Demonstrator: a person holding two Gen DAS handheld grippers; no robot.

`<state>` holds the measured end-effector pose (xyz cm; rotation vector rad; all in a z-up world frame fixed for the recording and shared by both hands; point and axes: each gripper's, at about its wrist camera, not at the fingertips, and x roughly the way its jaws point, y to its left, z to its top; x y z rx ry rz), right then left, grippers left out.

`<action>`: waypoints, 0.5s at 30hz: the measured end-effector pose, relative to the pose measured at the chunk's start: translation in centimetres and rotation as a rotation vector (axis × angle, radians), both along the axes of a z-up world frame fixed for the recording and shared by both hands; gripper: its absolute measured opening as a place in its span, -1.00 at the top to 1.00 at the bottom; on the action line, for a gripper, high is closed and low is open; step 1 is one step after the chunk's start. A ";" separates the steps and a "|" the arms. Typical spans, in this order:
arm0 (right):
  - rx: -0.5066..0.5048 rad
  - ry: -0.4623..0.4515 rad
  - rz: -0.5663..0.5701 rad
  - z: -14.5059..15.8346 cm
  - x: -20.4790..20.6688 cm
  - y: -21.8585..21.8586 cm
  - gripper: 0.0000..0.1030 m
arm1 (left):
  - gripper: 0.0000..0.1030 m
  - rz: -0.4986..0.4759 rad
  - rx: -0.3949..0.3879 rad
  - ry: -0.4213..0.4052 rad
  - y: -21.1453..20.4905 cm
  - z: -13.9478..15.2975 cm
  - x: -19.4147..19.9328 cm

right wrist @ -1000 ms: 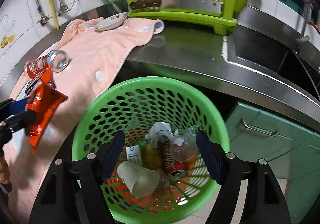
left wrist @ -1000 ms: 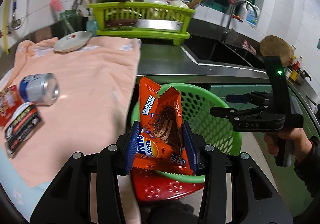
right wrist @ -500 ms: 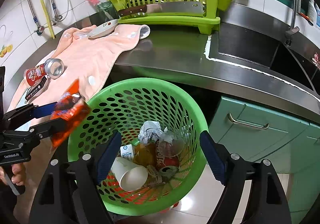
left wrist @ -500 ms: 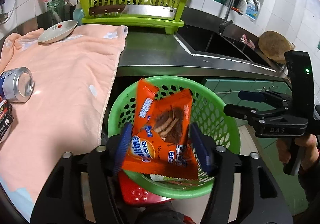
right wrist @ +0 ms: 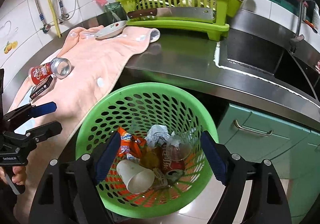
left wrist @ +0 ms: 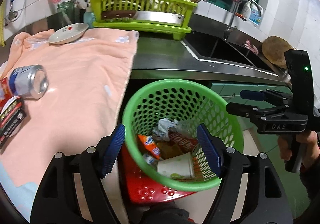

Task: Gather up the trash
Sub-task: 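Grasp the black glue box with the left tool while the right tool grasps the blue milk can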

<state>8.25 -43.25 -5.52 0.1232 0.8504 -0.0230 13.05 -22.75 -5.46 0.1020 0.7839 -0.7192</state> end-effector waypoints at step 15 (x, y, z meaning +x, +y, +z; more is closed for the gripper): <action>-0.007 -0.017 0.134 1.4 2.8 6.5 -0.53 | -0.43 0.206 0.058 -0.107 11.5 2.6 1.3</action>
